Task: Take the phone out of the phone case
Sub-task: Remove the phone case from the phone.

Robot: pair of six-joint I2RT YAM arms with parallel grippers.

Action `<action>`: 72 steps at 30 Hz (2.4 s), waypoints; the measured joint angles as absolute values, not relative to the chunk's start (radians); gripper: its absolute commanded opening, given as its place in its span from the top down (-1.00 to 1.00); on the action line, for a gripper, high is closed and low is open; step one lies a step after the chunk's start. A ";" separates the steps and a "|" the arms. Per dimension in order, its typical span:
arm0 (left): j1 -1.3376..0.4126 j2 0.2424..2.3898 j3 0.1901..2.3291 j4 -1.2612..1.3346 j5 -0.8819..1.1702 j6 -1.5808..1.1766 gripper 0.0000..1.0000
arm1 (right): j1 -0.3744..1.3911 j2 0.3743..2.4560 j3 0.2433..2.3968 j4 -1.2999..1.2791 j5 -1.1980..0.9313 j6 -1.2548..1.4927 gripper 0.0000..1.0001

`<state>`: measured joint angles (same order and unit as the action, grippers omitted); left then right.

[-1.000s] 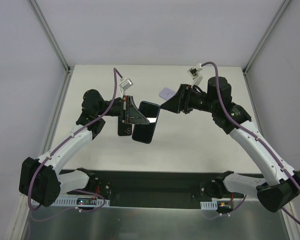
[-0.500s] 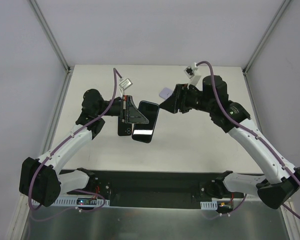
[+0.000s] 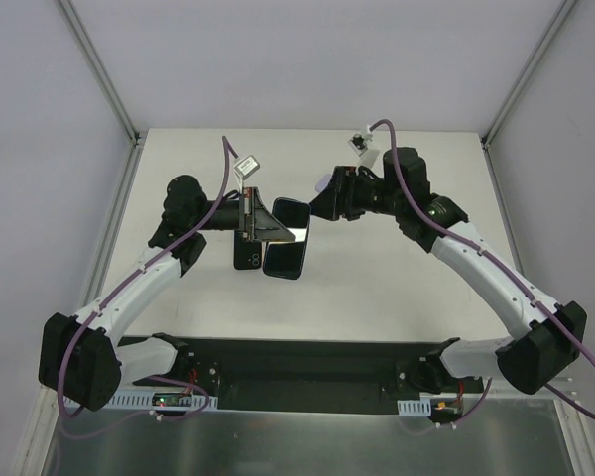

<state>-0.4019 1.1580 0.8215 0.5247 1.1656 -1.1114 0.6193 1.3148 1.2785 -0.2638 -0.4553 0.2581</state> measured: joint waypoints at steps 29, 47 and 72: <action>-0.397 1.345 0.835 0.868 1.525 -1.190 1.00 | 0.655 1.343 1.067 0.103 -0.913 0.458 0.51; -0.426 1.538 0.914 0.716 1.372 -1.046 -0.63 | 0.573 1.325 0.963 0.023 -0.728 0.484 0.97; -0.602 1.507 1.071 -0.140 0.587 -0.588 -0.66 | 0.492 1.686 1.270 -0.681 -0.297 0.488 0.97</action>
